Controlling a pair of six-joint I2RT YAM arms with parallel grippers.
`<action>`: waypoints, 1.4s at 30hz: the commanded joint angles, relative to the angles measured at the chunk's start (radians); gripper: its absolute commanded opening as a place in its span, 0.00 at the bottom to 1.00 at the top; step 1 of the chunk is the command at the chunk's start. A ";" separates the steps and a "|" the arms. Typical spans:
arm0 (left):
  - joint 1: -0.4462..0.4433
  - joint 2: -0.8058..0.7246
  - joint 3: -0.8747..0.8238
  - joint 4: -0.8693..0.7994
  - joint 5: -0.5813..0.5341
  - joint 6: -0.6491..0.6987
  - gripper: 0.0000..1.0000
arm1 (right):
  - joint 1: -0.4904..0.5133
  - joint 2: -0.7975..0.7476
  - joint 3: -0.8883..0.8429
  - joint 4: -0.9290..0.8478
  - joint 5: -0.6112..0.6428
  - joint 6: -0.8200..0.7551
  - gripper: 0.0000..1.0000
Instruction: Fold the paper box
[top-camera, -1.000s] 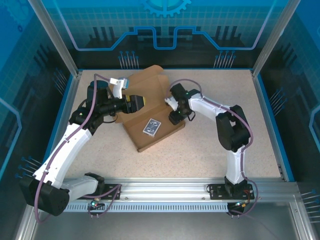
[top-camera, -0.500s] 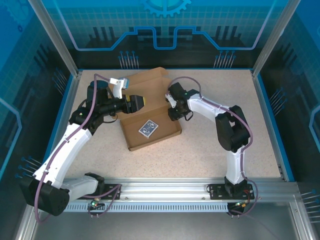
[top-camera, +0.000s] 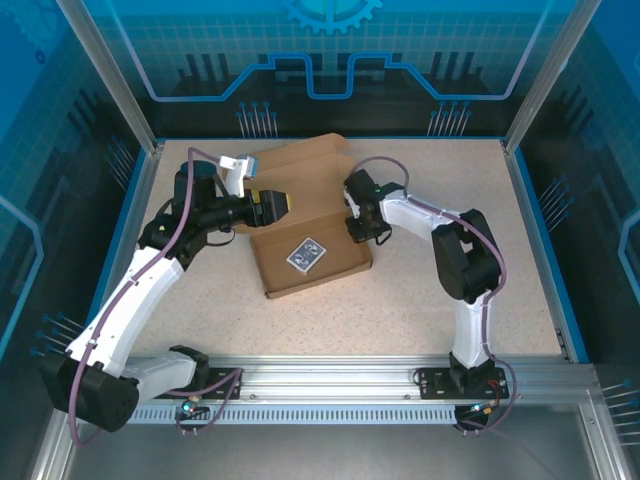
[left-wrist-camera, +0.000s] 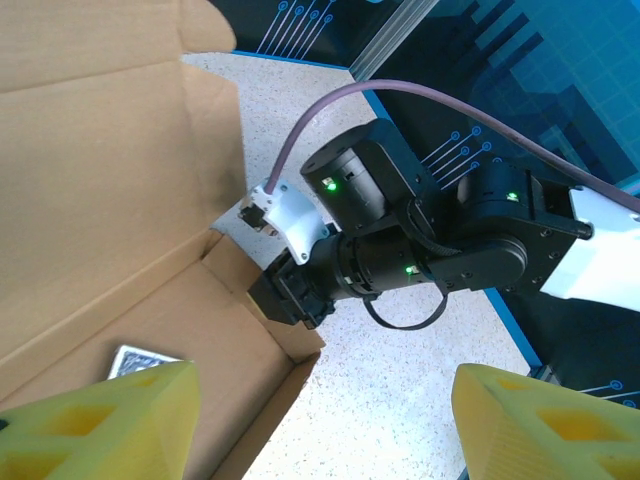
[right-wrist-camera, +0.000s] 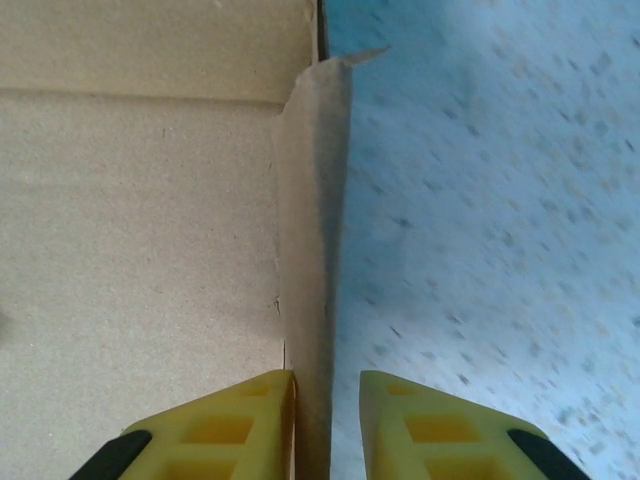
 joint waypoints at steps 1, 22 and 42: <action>0.006 -0.020 -0.007 -0.005 0.003 0.014 0.69 | -0.046 -0.082 -0.067 -0.003 0.048 -0.002 0.24; -0.001 0.016 -0.175 0.206 -0.291 -0.177 0.71 | -0.274 -0.354 -0.127 0.162 -0.106 -0.147 0.69; 0.195 0.330 -0.153 0.472 -0.152 -0.103 0.91 | -0.396 -0.056 0.204 0.219 -0.513 -0.278 0.74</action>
